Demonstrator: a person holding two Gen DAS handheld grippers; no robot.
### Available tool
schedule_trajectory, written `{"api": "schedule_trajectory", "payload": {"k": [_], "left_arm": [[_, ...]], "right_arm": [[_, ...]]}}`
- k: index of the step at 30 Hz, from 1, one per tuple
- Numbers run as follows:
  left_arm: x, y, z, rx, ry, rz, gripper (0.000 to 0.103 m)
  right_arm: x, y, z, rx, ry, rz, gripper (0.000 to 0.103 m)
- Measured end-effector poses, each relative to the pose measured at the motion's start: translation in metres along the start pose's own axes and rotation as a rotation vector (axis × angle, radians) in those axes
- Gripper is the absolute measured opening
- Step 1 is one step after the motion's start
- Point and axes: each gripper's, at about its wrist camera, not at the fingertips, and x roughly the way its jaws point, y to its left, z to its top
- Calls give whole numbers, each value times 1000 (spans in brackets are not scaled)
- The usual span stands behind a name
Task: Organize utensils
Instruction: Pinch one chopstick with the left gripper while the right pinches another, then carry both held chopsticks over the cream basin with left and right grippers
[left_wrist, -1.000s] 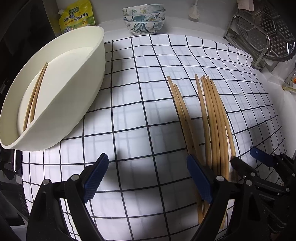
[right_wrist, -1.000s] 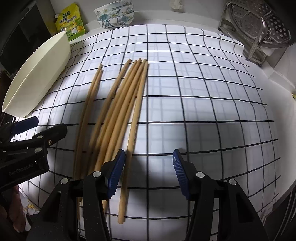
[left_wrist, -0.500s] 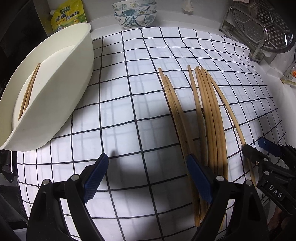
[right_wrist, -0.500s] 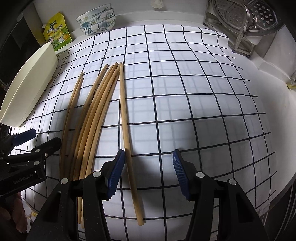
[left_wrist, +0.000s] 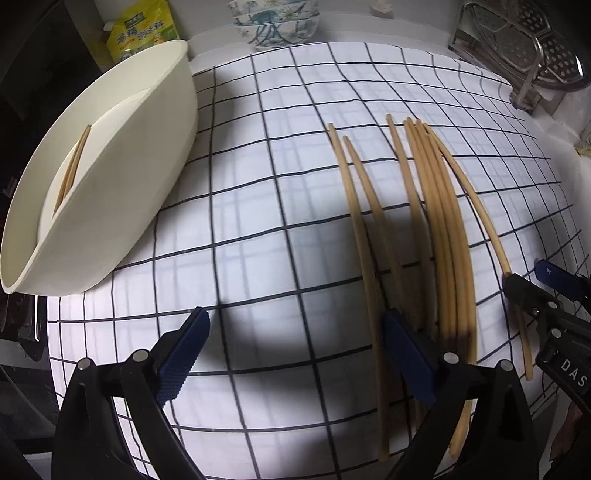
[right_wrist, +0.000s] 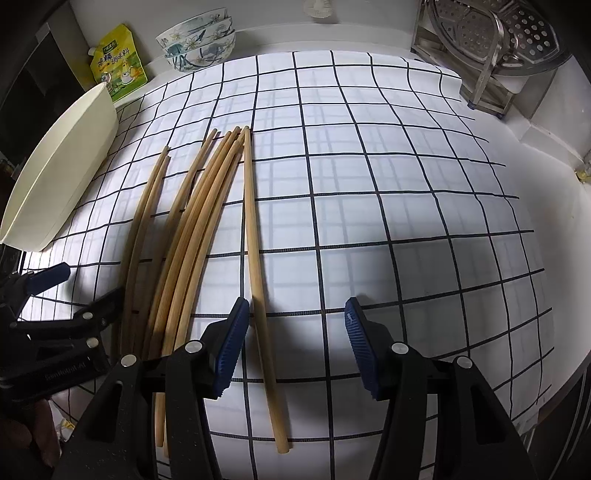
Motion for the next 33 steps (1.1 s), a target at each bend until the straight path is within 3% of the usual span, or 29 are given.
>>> {"api": "schedule_trajectory", "payload": {"k": [10, 15, 21, 24, 25, 26, 27, 33], "left_arm": [[5, 10, 9, -30, -18, 9, 93], [9, 8, 19, -54, -37, -33, 88], [2, -6, 28, -23, -61, -69, 59], [0, -13, 34, -6, -64, -69, 41], [2, -14, 34, -2, -64, -72, 31], [3, -16, 34, 2, -62, -78, 18], [4, -17, 34, 6, -57, -84, 12], [1, -6, 19, 0, -26, -95, 7]], "right_arm": [[5, 8, 5, -54, -25, -42, 52], [7, 13, 7, -83, -56, -39, 52], [7, 17, 9, -114, -65, -16, 42], [7, 19, 11, -127, -66, -12, 23], [7, 20, 12, -130, -64, -14, 12], [7, 20, 13, -131, -61, -16, 7], [8, 19, 14, -126, -57, -9, 7], [7, 10, 18, -77, -42, 33, 6]]}}
